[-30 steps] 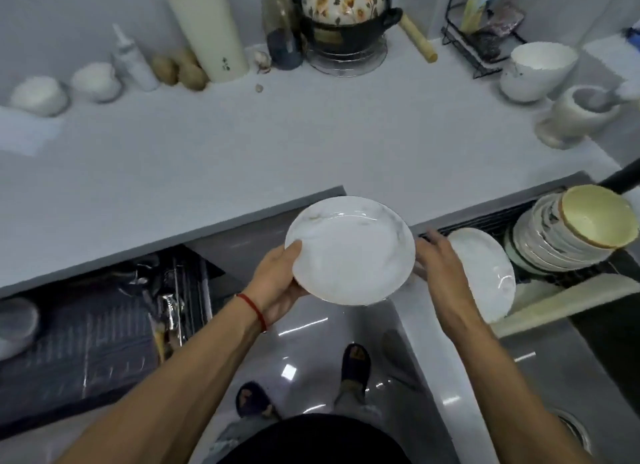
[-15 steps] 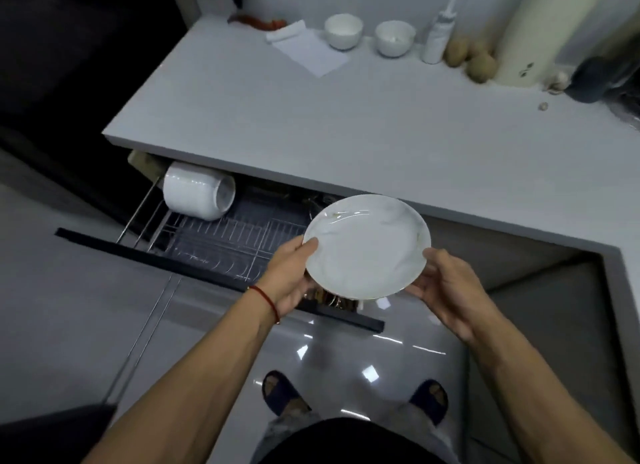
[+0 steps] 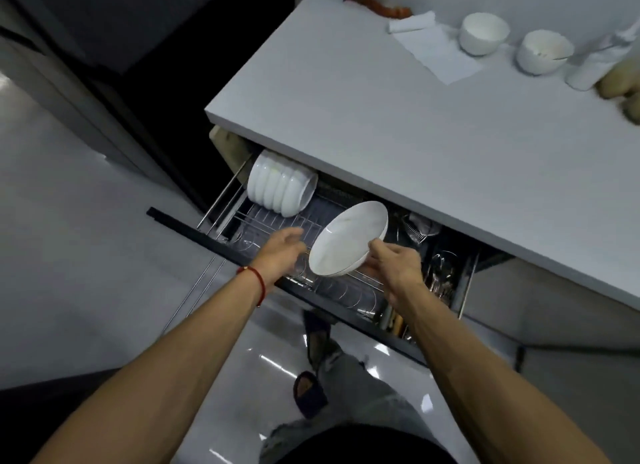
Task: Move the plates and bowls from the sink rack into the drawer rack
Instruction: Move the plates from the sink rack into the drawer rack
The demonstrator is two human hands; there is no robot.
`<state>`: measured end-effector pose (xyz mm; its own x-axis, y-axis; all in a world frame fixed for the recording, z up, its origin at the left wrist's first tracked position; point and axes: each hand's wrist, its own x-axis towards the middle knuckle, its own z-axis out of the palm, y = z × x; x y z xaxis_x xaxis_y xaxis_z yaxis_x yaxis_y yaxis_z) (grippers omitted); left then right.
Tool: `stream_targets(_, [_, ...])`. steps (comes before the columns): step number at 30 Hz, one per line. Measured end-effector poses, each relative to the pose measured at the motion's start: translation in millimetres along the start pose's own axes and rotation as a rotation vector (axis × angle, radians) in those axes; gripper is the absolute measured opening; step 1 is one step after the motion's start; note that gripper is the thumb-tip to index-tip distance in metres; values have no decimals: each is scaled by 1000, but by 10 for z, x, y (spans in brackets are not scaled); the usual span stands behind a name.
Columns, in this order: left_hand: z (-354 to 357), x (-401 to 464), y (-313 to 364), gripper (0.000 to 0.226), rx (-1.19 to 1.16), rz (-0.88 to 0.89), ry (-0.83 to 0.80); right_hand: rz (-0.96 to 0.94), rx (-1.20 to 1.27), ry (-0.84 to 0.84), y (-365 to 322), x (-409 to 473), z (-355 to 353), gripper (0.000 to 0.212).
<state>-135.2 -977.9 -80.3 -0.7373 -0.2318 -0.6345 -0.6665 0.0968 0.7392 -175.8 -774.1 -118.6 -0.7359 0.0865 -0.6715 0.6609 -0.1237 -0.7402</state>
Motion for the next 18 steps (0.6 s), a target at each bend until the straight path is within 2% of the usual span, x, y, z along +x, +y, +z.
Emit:
stream_targets(5, [-256, 420, 94, 42, 120, -27, -63, 63, -66, 109, 124, 818, 645, 34])
stream_targets(9, [-345, 858, 164, 42, 163, -85, -89, 88, -86, 133, 151, 1294, 999, 13])
stream_targets(11, [-407, 1072, 197, 42, 170, -97, -100, 85, -92, 155, 152, 1476, 1133, 17])
stream_targets(15, [-522, 1415, 221, 34, 135, -128, -117, 74, -67, 177, 191, 1665, 1352, 42])
stream_targets(18, [-549, 1592, 228, 29, 115, -166, -138, 44, -105, 196, 214, 1741, 1475, 32])
